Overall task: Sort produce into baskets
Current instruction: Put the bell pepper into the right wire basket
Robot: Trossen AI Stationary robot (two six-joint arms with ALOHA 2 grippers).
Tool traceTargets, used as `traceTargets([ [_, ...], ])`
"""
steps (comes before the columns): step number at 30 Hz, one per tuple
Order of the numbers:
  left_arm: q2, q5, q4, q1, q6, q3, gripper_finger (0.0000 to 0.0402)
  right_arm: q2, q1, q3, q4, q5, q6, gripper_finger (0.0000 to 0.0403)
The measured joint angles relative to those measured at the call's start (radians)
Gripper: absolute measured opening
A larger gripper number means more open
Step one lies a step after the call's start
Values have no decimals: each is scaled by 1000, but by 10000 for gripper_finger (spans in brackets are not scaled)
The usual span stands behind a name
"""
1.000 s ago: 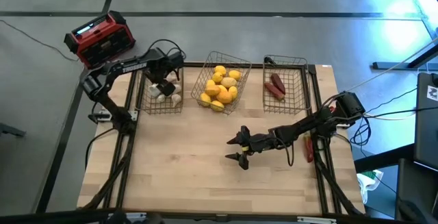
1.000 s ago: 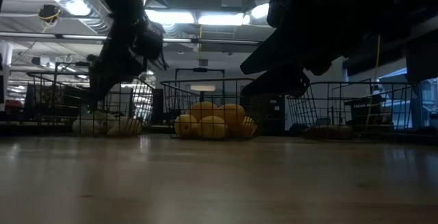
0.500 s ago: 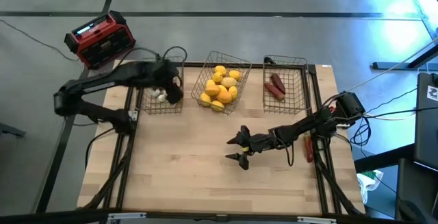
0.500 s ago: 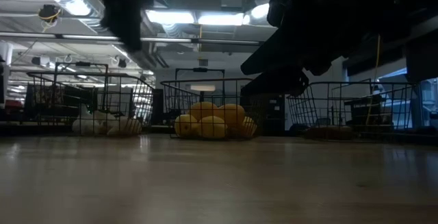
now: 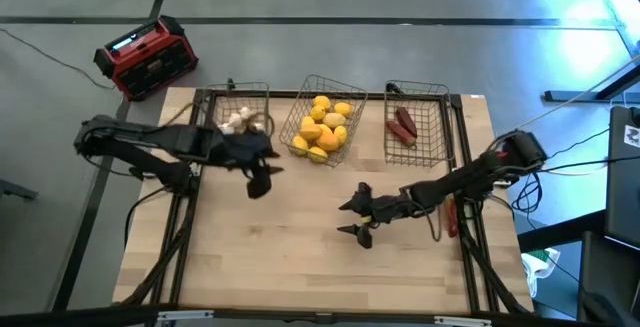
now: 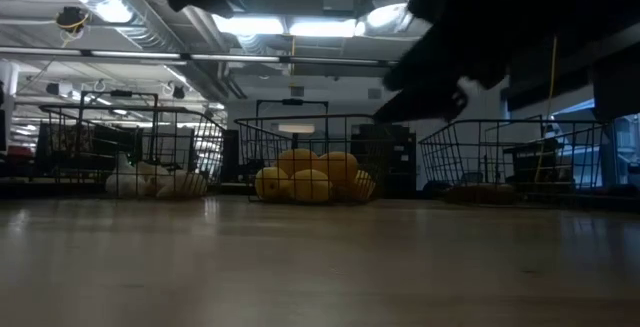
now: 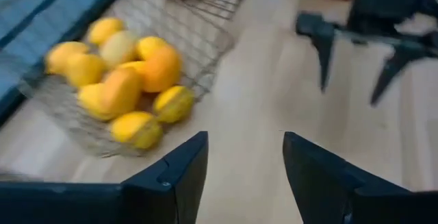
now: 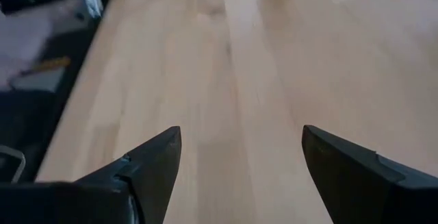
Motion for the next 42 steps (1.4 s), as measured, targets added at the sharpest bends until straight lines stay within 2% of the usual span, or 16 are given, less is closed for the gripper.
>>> traceTargets([
  [7,63,-2,301,-133,-54,-163,184,-228,83,1,-410,111,94,301],
  [10,108,0,468,-176,-62,-223,184,-321,128,0,-580,110,187,301],
  [15,206,-1,617,-217,-94,-265,184,-435,202,1,-883,109,359,301],
  [18,269,-1,677,-229,-108,-265,184,-467,235,0,-1073,67,494,301],
  [25,389,-1,750,-241,-115,-266,184,-470,295,0,-1378,-133,869,301],
  [31,437,-1,748,-241,-121,-266,184,-470,333,-11,-1464,-161,1160,301],
  [36,439,-1,748,-241,-121,-266,184,-467,332,-89,-1457,-172,1267,301],
  [42,439,-1,746,-241,-121,-265,184,-443,332,-114,-1430,-169,1325,301],
])
